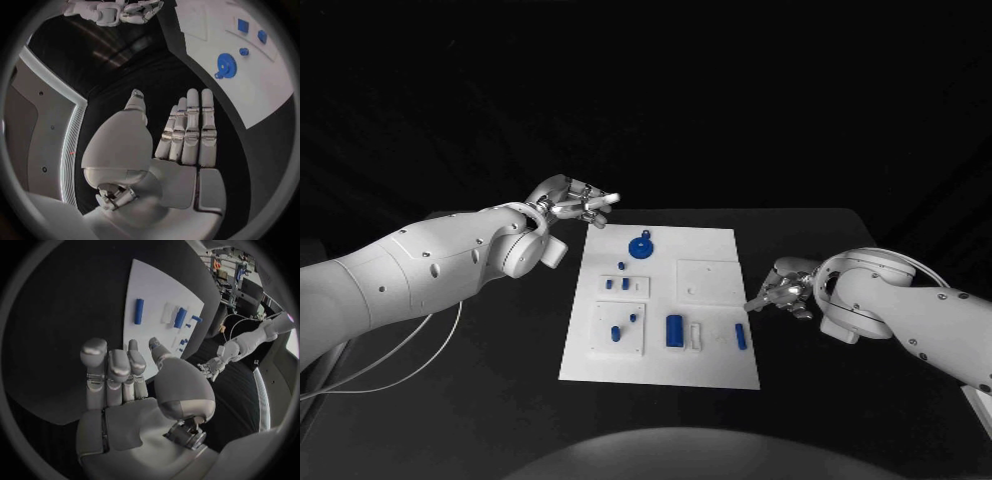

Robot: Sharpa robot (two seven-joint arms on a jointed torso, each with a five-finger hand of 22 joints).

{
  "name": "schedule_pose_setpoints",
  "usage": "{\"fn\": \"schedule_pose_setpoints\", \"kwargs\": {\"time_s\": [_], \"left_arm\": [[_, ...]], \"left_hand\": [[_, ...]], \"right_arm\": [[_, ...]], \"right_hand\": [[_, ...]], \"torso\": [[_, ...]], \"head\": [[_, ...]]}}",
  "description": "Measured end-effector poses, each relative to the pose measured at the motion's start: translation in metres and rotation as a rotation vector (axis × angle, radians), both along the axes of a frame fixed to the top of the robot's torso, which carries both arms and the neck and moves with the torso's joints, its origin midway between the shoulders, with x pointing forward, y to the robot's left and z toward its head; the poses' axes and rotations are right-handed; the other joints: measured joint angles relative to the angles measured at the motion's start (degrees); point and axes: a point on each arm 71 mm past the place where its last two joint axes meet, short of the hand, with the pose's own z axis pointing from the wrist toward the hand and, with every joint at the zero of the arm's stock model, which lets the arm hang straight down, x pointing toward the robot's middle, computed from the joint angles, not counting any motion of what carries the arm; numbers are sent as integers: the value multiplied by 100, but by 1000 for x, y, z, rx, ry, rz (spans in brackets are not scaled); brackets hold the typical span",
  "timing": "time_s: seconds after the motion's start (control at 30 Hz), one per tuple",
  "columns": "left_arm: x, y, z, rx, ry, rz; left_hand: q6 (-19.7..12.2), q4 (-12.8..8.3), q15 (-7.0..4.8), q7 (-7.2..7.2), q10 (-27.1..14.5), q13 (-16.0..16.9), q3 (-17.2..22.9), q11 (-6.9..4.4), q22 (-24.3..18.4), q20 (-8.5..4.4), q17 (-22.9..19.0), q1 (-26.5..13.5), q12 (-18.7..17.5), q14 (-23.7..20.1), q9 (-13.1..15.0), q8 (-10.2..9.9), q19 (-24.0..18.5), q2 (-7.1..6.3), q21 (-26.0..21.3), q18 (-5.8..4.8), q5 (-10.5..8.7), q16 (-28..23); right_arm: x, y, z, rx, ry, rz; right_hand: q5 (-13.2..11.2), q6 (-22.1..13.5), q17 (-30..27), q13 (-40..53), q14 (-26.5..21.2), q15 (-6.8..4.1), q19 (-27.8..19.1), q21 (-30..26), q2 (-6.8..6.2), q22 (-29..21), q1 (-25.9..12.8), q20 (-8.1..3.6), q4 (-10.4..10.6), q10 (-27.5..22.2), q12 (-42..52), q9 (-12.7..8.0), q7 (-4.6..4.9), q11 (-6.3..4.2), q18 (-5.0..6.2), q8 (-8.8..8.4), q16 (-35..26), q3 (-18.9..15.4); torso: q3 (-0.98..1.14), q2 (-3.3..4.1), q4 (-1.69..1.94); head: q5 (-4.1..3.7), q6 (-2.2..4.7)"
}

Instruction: Assemble the parts on the task board

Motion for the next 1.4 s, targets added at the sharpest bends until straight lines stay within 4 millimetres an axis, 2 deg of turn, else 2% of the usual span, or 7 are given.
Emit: {"fn": "schedule_pose_setpoints", "kwargs": {"time_s": [0.2,0.53,1.1,1.13,1.17,1.2,1.4], "left_arm": [[0,-1,0,-2,-2,-1],[0,-5,0,-4,-2,-6],[0,-4,0,-6,-1,-9],[0,-4,0,-6,-1,-10],[0,-4,0,-6,-1,-10],[0,-4,0,-6,-1,-9],[0,-3,0,-5,1,-10]], "left_hand": [[0,0,0,0,103,0,0,-25,-3,-13,-11,0,0,0,0,0,-14,0,0,0,0,-44],[0,0,0,0,144,-1,0,-39,-7,-22,-20,0,0,0,0,0,-22,0,0,0,0,-70],[20,-1,0,-20,144,-1,0,-39,-6,-21,-24,-23,0,0,-1,0,-22,24,0,1,0,-70],[20,-8,0,-20,140,-1,-7,-35,-6,-21,-23,-23,0,0,-1,0,-22,24,0,0,0,-70],[20,-20,0,-20,128,-1,-18,-23,-6,-21,-23,-23,0,0,0,0,-22,24,0,0,0,-70],[20,-24,0,-20,122,-1,-23,-17,-6,-21,-23,-23,0,-1,-1,0,-22,24,0,0,0,-70],[41,-64,0,0,122,-1,-16,-17,-6,-21,-23,-50,0,0,-1,0,-22,51,0,0,0,-70]], "right_arm": [[-9,8,-16,-39,26,14],[-21,19,-36,-83,60,28],[-25,31,-50,-101,66,38],[-25,31,-51,-103,65,39],[-25,32,-51,-105,64,40],[-25,32,-52,-107,63,41],[-25,35,-54,-117,55,49]], "right_hand": [[0,147,14,0,0,0,0,0,-106,0,-53,0,109,0,0,70,-52,0,0,33,0,54],[0,83,26,3,0,0,-1,22,-137,0,-85,0,407,0,0,1248,-71,0,1,33,0,-196],[0,111,31,4,0,0,-1,22,-93,0,57,-1,283,1,-62,1423,-97,-1,0,49,-1,121],[0,109,31,4,0,0,-1,22,-90,0,69,-1,254,1,-62,1492,-97,-1,0,49,-1,209],[0,68,31,4,0,0,-1,22,-73,0,86,-1,218,1,-62,2006,-98,-1,0,49,-1,294],[104,57,28,3,0,0,-1,22,-67,0,136,-1,136,1,-62,2245,-101,-1,1,49,-1,427],[942,55,16,3,0,0,-1,22,-114,0,86,-1,-278,-22,-84,2454,-103,-23,1,50,-1,818]], "torso": [[-6,-3,5],[-9,-3,5],[-2,-3,0],[-2,-3,1],[-2,-3,3],[-2,-3,3],[-6,-3,7]], "head": [[4,-7],[-5,-26],[5,-59],[6,-62],[8,-68],[8,-71],[9,-89]]}}
